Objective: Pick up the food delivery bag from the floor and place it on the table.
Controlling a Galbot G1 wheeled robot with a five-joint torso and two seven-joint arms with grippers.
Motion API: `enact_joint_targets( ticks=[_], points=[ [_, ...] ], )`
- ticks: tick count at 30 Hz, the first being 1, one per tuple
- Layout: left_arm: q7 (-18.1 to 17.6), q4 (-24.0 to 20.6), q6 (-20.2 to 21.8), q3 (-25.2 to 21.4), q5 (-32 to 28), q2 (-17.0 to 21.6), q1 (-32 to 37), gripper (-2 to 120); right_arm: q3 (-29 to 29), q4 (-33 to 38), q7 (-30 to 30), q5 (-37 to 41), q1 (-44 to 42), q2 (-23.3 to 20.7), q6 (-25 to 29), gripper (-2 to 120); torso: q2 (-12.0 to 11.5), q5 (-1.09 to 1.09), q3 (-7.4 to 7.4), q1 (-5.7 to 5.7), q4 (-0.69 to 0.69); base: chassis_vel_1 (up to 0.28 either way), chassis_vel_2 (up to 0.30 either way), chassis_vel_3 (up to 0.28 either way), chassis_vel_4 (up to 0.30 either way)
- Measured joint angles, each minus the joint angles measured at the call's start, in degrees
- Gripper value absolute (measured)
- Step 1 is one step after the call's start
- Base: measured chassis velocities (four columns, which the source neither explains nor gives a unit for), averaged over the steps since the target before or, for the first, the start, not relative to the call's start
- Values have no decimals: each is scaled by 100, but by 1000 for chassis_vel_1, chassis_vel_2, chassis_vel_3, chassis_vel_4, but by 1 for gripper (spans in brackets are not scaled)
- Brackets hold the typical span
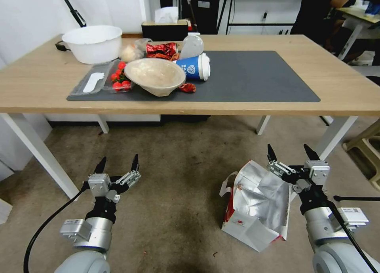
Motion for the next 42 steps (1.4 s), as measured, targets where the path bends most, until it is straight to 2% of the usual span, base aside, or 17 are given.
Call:
enact_joint_targets(
  ticks=[42],
  points=[
    [-2, 44, -86, -6, 13, 19, 38, 100, -15, 15, -6, -24, -27, -5, -22, 100, -936, 0, -673, -261, 0, 0, 0, 0, 0]
  ],
)
